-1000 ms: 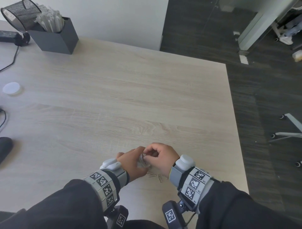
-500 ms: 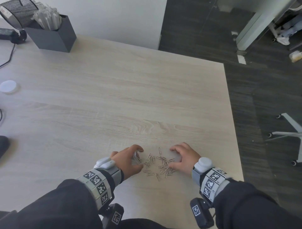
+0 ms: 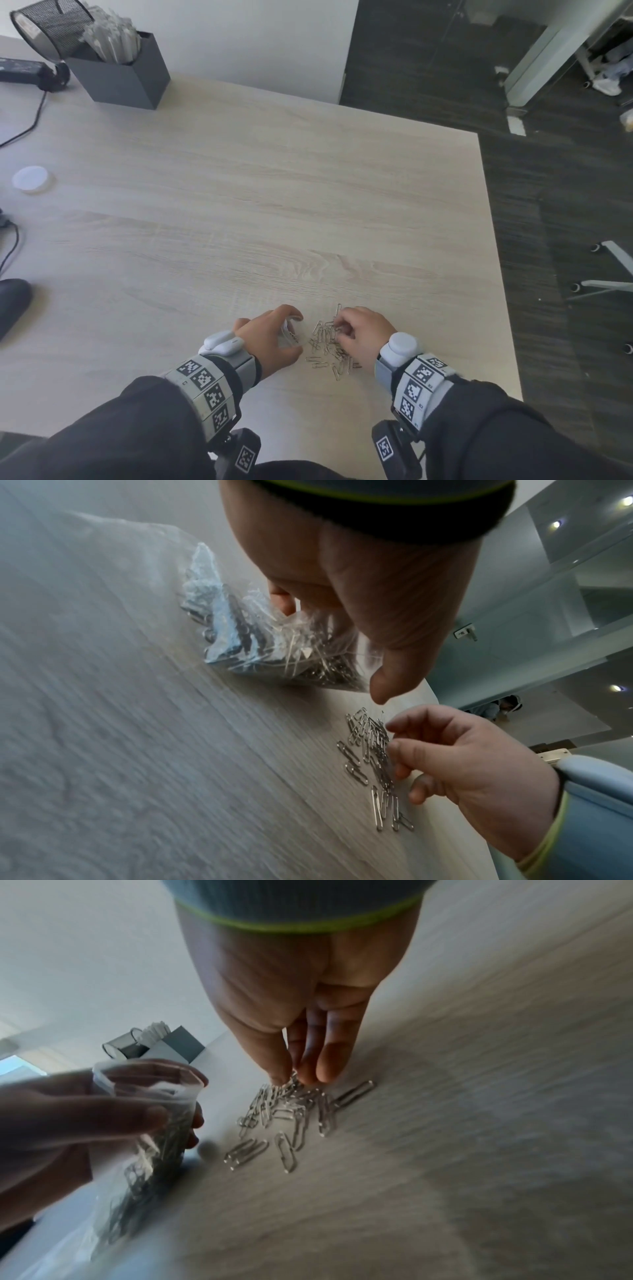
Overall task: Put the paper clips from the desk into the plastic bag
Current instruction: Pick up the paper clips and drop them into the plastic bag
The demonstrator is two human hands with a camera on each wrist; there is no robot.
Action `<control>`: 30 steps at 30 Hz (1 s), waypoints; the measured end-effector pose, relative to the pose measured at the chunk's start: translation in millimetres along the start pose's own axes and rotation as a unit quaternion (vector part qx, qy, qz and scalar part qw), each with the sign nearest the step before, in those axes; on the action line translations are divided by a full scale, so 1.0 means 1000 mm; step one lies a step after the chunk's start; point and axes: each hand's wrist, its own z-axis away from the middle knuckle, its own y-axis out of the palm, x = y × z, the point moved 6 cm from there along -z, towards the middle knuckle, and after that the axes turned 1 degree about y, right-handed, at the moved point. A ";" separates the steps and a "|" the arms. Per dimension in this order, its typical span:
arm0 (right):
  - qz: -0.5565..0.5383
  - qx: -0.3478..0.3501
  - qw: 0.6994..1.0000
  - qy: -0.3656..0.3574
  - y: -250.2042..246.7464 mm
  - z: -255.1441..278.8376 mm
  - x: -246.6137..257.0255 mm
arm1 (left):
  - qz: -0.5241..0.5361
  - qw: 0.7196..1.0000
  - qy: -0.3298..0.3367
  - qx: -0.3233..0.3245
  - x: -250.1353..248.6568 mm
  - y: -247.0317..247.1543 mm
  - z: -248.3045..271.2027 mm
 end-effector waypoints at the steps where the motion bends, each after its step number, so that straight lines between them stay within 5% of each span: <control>1: -0.012 -0.024 1.000 0.003 -0.004 -0.001 -0.001 | 0.001 1.000 -0.003 -0.001 0.001 -0.001 0.001; 4: 0.002 -0.044 0.999 0.025 -0.015 -0.001 -0.012 | 0.002 1.000 -0.005 0.002 0.004 -0.002 0.002; 7: 0.067 0.022 0.997 0.036 -0.012 0.003 -0.020 | 0.002 1.000 -0.016 0.011 0.009 0.000 0.003; 14: 0.179 0.065 0.980 -0.064 0.011 0.012 -0.001 | 0.003 1.000 -0.008 -0.007 0.007 -0.004 0.006; 24: 0.124 0.065 0.985 -0.104 0.016 0.009 0.001 | 0.000 1.000 -0.005 -0.013 0.004 -0.005 0.009; 30: 0.120 0.063 0.989 -0.057 0.013 -0.002 0.003 | -0.001 1.000 -0.009 -0.005 0.006 -0.003 0.009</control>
